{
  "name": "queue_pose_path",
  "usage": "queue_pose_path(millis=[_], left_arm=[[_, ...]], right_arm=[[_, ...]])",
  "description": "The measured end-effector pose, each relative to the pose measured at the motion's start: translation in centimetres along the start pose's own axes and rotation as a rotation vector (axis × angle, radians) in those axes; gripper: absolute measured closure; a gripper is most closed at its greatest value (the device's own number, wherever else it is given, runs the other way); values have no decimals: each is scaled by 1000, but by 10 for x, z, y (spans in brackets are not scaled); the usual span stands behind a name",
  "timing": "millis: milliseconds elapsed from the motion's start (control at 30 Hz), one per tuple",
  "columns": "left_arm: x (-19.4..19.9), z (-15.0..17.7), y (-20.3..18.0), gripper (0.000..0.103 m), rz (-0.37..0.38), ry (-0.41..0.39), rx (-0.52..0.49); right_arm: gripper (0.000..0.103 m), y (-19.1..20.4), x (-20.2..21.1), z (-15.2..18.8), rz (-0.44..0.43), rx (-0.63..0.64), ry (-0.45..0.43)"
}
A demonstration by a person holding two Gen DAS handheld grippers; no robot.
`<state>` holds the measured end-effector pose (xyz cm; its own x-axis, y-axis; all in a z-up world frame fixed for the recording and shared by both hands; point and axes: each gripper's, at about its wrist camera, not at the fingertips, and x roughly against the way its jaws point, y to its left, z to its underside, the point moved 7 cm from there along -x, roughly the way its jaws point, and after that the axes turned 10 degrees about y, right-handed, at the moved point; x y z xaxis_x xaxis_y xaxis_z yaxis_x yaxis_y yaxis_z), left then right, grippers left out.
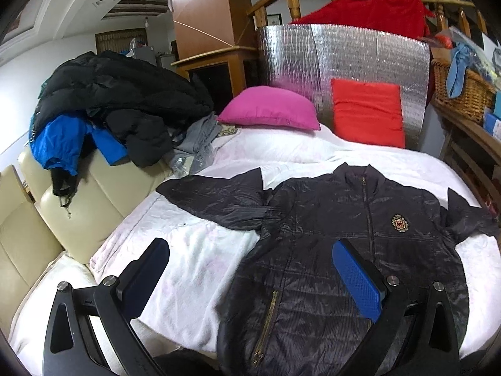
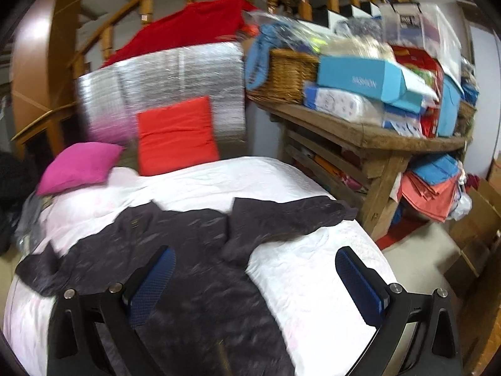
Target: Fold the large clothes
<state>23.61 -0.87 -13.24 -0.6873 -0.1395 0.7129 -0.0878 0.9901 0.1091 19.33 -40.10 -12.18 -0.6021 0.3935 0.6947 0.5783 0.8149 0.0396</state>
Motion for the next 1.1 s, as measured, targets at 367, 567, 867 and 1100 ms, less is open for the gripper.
queue_pose_path(millis=[367, 567, 867, 1100], left_arm=[[-130, -14, -93, 0, 35, 165, -89], [-203, 9, -128, 0, 64, 300, -143], [-235, 32, -135, 0, 61, 344, -197], [-245, 34, -137, 0, 49, 356, -214]], right_arm=[[0, -115, -225, -26, -408, -441, 229], [0, -202, -300, -17, -512, -851, 217], [3, -225, -357, -20, -551, -1021, 194], [69, -226, -381, -26, -412, -952, 223]])
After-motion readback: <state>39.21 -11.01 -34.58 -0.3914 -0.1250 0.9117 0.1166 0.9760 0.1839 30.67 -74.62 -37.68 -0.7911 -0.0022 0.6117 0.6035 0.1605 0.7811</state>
